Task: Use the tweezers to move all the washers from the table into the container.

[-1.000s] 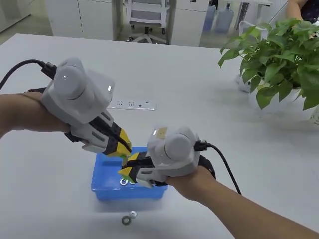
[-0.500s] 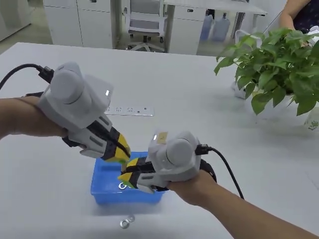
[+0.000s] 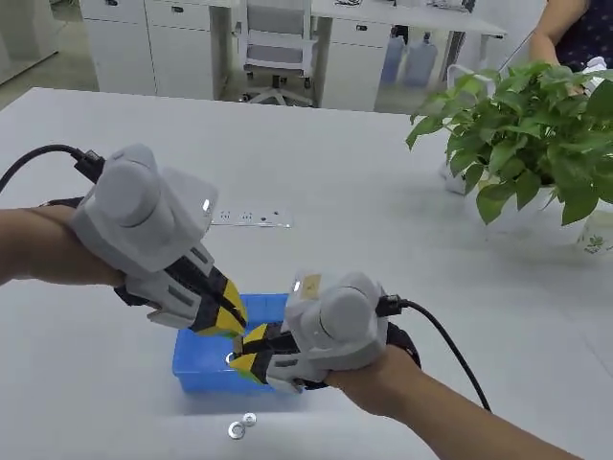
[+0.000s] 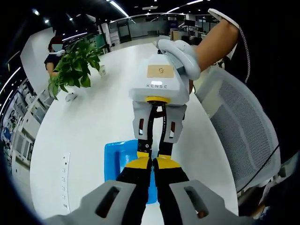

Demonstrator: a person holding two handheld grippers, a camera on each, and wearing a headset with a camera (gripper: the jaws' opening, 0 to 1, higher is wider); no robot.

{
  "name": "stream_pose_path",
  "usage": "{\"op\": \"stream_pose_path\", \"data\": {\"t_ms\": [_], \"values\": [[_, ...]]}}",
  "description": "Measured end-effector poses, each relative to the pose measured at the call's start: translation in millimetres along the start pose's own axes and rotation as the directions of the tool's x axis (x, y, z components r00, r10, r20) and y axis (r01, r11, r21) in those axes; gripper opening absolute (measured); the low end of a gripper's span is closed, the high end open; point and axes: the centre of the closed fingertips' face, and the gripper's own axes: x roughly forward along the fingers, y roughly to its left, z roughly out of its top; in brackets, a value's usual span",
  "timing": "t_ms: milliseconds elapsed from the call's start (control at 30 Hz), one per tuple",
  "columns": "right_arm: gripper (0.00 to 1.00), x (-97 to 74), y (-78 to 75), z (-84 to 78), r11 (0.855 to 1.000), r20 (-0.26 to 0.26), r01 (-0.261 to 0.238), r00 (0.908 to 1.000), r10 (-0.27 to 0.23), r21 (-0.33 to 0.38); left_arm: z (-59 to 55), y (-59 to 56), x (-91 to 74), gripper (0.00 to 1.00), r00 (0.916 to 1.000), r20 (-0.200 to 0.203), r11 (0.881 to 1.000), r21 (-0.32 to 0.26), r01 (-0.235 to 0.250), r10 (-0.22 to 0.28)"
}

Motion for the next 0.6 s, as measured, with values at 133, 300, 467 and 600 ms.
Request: {"op": "stream_pose_path", "data": {"t_ms": [133, 300, 467, 600], "values": [[0.1, 0.2, 6.3, -4.5, 1.0, 0.001, -0.005, 1.0, 0.005, 0.009, -1.4, -5.7, 3.9, 0.07, 1.0, 0.003, 1.0, -0.001, 0.007, -0.007], [0.1, 0.8, 11.9, -10.2, 1.0, -0.004, -0.01, 0.9999, 0.01, 0.02, -1.8, -10.9, 8.8, 0.06, 0.9999, 0.01, 1.0, 0.0, 0.009, -0.009], [0.11, 0.2, 14.9, -11.6, 0.999, 0.0, -0.013, 0.9999, 0.013, 0.03, 0.1, -13.1, 11.7, 0.07, 0.9997, 0.023, 1.0, -0.004, 0.011, -0.011], [0.12, 0.1, 16.9, -8.7, 0.999, 0.011, -0.017, 0.9998, 0.016, 0.033, 2.9, -12.8, 12.4, 0.07, 0.9994, 0.034, 1.0, -0.006, 0.01, -0.01]]}}
